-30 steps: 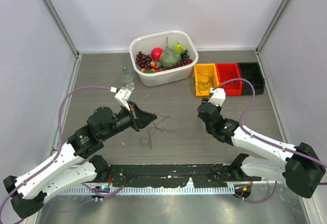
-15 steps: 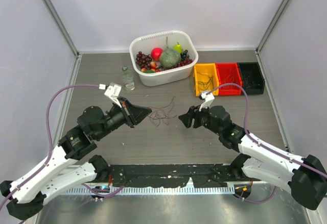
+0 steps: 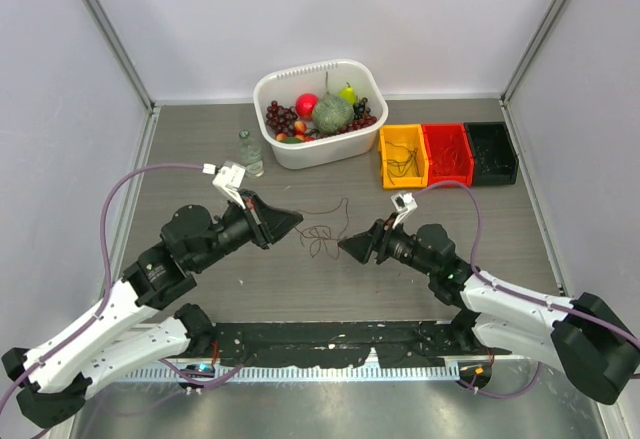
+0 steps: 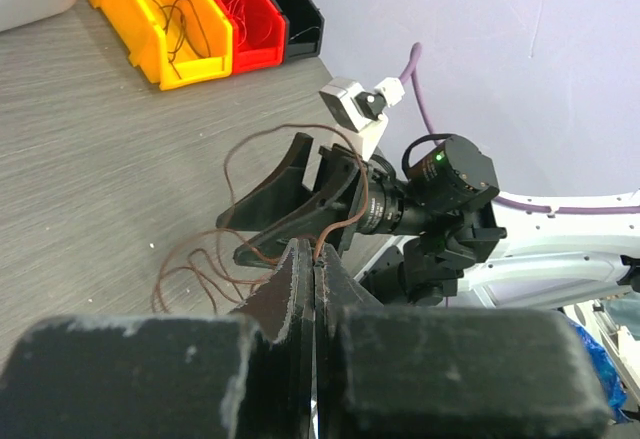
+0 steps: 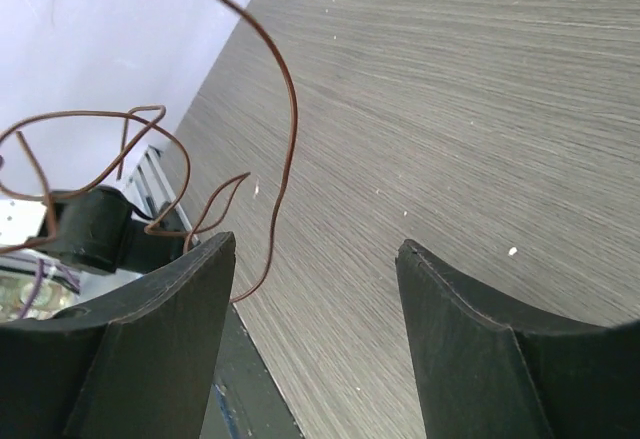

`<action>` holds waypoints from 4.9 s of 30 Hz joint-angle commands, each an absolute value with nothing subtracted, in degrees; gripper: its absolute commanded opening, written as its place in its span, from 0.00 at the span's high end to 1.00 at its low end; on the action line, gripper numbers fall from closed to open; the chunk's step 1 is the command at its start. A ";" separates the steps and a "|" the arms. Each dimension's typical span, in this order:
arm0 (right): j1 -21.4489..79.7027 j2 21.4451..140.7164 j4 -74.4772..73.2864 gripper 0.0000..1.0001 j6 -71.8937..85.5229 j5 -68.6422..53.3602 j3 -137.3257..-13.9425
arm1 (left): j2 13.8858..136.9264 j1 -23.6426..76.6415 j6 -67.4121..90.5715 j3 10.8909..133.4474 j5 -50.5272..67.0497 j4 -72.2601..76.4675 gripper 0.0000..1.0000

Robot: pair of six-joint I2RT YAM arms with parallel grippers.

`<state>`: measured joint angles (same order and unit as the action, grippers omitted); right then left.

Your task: Untangle the cables

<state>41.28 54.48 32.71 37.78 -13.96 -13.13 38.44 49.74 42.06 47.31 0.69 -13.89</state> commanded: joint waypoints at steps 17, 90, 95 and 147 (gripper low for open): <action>43.15 70.74 57.48 0.34 48.52 -8.35 -15.82 | 40.25 49.48 45.35 45.70 4.75 -4.40 1.00; 25.14 57.13 -16.26 0.36 33.06 2.37 -39.99 | 78.15 49.57 37.00 43.25 0.62 9.83 0.62; 25.40 60.46 -14.95 0.33 30.06 -6.58 -40.78 | 69.45 49.48 35.25 35.96 -4.99 15.46 0.29; 52.91 85.97 -13.00 0.99 32.08 16.17 -56.78 | 48.87 49.39 35.86 9.58 -18.02 36.03 0.11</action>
<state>53.19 93.49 -12.27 33.71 12.49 -53.28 48.99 49.58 36.01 8.86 -17.78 32.60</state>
